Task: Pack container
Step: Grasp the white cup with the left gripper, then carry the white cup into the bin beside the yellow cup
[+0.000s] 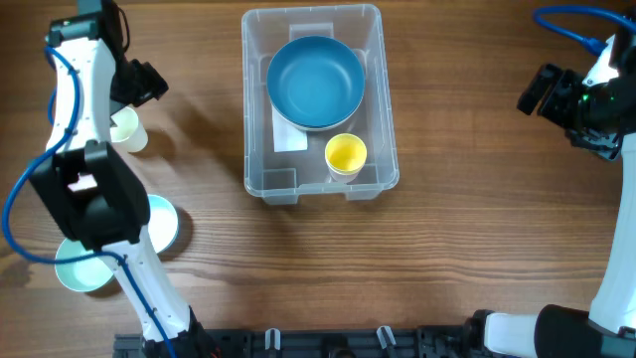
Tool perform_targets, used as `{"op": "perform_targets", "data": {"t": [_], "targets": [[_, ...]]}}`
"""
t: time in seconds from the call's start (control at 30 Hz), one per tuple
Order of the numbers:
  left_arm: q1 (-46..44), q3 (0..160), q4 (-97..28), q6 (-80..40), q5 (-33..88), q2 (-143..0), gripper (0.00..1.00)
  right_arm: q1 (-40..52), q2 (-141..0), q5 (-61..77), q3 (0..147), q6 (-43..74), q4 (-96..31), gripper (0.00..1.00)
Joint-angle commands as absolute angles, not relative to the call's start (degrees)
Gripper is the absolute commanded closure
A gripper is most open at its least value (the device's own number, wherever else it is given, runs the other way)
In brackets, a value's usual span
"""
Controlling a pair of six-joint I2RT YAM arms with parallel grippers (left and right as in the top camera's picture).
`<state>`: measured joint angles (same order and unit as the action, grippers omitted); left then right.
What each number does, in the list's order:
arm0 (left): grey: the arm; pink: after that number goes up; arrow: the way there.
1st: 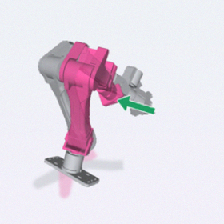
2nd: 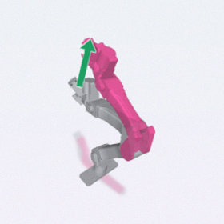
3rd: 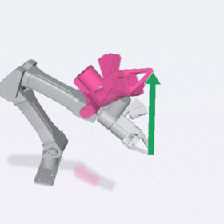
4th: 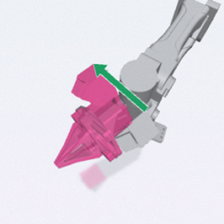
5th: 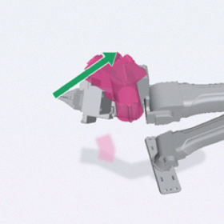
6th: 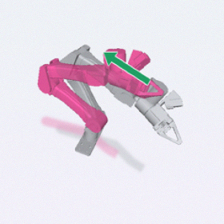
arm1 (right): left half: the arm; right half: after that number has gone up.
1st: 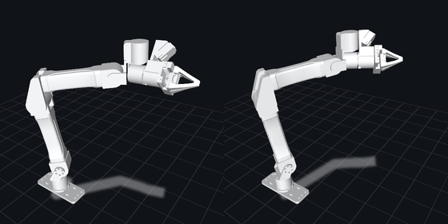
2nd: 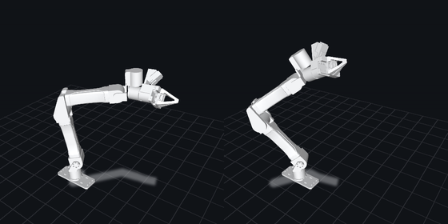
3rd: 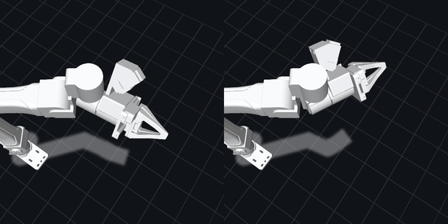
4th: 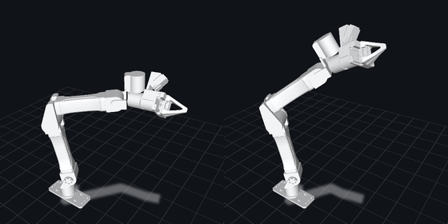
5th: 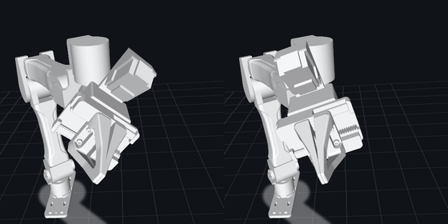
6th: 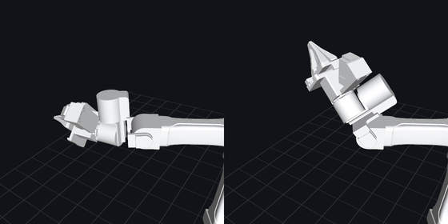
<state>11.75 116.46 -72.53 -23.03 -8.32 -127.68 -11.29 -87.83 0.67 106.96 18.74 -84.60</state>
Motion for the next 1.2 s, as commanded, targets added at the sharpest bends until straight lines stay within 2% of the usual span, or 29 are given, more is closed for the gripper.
{"op": "perform_targets", "data": {"t": [0.0,0.07,0.13,0.17,0.2,0.27,0.4,0.53,0.67,0.83,1.0,1.17], "targets": [[12.3,116.1,-70.0,-20.3,-6.3,-131.9,0.14,-11.1,-87.0,1.3,106.5,18.0,-84.5,0.0],[12.3,116.1,-68.9,-18.2,-3.6,-133.3,0.28,-11.1,-87.0,1.3,106.5,18.0,-84.5,0.0],[12.3,116.1,-68.7,-18.2,-3.0,-134.1,0.33,-11.1,-87.0,1.3,106.5,17.9,-84.5,0.0],[12.3,116.1,-68.6,-18.2,-3.0,-134.3,0.39,-11.1,-87.0,1.3,106.5,17.9,-84.6,0.0],[12.3,116.1,-68.6,-18.2,-3.0,-134.3,0.54,-11.1,-87.0,1.3,106.5,18.0,-84.6,0.0],[12.3,116.1,-68.6,-18.2,-3.0,-134.3,0.73,-11.1,-87.0,1.3,106.5,17.9,-84.6,0.0],[12.3,116.2,-69.5,-18.2,-3.0,-134.3,0.96,-11.1,-87.0,1.3,106.5,17.9,-84.7,0.0],[12.1,116.2,-71.2,-18.2,-3.0,-133.1,0.96,-11.1,-87.0,1.3,106.5,17.9,-84.7,0.0],[9.7,116.2,-73.6,-18.2,-2.7,-125.2,0.96,-11.1,-87.0,1.4,106.5,18.0,-84.7,0.0],[0.2,116.2,-77.9,-18.2,0.5,-109.4,0.96,-11.1,-87.0,1.4,106.5,17.9,-84.7,0.0],[-20.3,116.4,-76.3,-18.4,1.3,-98.5,0.96,-11.1,-87.0,1.4,106.5,18.0,-84.6,0.0],[-36.9,116.4,-73.4,-20.2,1.3,-101.3,0.96,-11.1,-87.0,1.4,106.5,18.0,-84.9,0.0]]}}
